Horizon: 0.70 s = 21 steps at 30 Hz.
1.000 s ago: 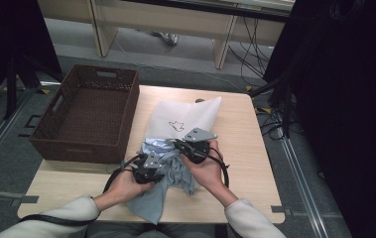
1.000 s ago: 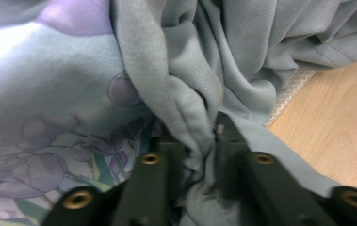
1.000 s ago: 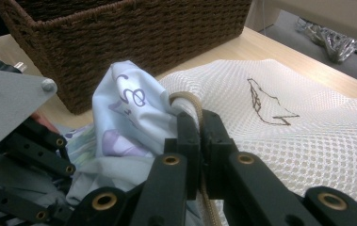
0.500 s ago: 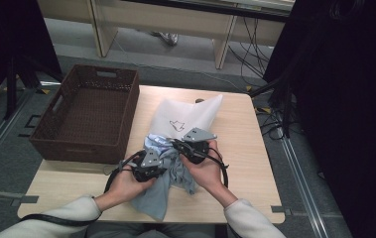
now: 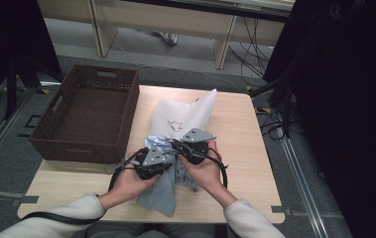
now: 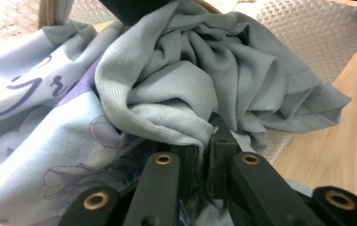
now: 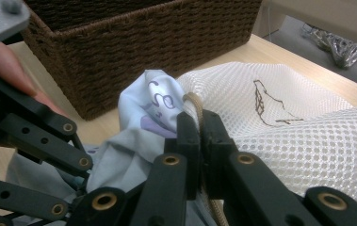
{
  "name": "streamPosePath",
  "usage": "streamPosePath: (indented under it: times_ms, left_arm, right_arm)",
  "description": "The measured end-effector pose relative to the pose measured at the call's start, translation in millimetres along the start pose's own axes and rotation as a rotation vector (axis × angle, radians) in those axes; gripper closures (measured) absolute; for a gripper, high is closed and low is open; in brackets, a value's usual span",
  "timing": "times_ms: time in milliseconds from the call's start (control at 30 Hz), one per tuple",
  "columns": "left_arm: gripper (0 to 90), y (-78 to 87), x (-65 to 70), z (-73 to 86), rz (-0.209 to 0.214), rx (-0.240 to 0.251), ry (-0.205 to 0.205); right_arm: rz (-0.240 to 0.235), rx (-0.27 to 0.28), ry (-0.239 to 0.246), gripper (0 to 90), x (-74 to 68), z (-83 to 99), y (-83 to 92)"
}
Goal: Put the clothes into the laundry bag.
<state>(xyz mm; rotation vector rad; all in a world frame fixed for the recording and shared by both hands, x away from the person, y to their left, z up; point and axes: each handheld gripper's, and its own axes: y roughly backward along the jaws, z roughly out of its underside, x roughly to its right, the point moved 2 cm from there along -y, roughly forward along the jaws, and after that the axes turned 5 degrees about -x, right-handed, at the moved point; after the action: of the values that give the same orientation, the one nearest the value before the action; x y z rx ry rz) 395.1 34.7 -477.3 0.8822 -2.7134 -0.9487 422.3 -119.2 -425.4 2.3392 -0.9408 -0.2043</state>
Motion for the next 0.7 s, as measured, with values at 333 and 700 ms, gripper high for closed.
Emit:
streamPosePath:
  times_ms: [333,700]
  left_arm:
    - [83.4,-3.1,-0.9,-3.2,-0.024,0.016,-0.013]
    - [83.2,-14.4,-6.9,-3.0,-0.058,0.012,-0.026]
  right_arm:
    - [0.004,0.011,-0.005,88.4,-1.1,-1.3,0.9]
    - [-0.011,0.035,-0.018,88.4,-5.2,-3.3,1.7]
